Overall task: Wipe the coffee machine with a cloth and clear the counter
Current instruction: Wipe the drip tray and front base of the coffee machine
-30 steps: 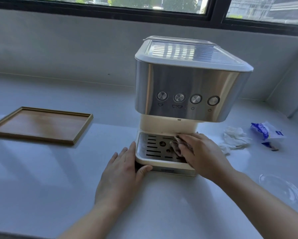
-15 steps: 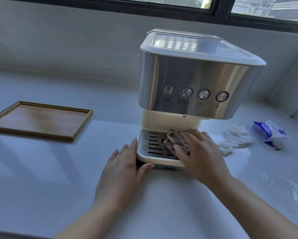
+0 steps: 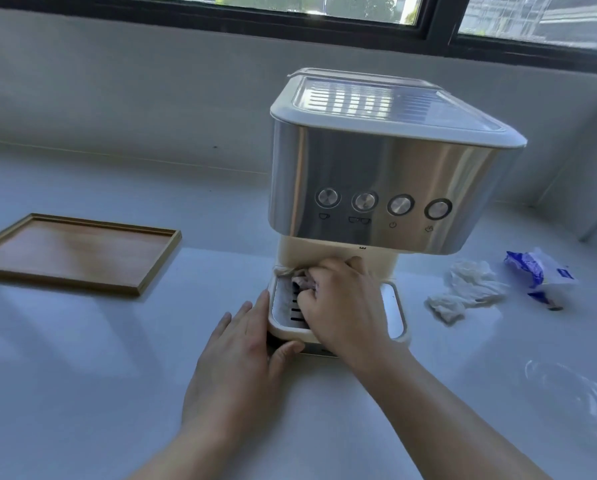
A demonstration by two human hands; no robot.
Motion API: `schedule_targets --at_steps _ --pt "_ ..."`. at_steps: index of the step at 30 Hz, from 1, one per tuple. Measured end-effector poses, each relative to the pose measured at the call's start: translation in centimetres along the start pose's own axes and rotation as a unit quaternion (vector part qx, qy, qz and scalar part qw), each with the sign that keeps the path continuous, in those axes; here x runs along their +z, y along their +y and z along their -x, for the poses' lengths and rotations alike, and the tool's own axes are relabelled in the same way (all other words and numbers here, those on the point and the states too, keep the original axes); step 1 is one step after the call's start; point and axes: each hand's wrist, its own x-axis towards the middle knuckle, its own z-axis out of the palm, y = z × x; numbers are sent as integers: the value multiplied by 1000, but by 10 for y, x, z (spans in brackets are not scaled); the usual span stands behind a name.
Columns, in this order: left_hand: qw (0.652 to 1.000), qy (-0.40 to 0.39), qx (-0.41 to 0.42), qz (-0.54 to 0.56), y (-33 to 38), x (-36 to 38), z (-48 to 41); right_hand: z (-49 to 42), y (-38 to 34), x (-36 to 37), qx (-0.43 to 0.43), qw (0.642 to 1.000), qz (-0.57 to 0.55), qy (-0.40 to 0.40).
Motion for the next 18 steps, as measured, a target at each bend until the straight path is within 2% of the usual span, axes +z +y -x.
schedule_targets --at_steps 4,7,13,18 --pt "1000 -9 3 13 2 -1 0 -7 -25 10 -66 997 -19 -38" --pt "1000 -5 -10 19 4 -4 1 -8 -15 0 -104 992 -6 -68" --pt "1000 -12 -1 22 1 -4 2 19 57 -31 -41 996 64 -55" --pt "1000 -3 -5 18 0 -1 0 16 38 -22 -43 997 53 -33"
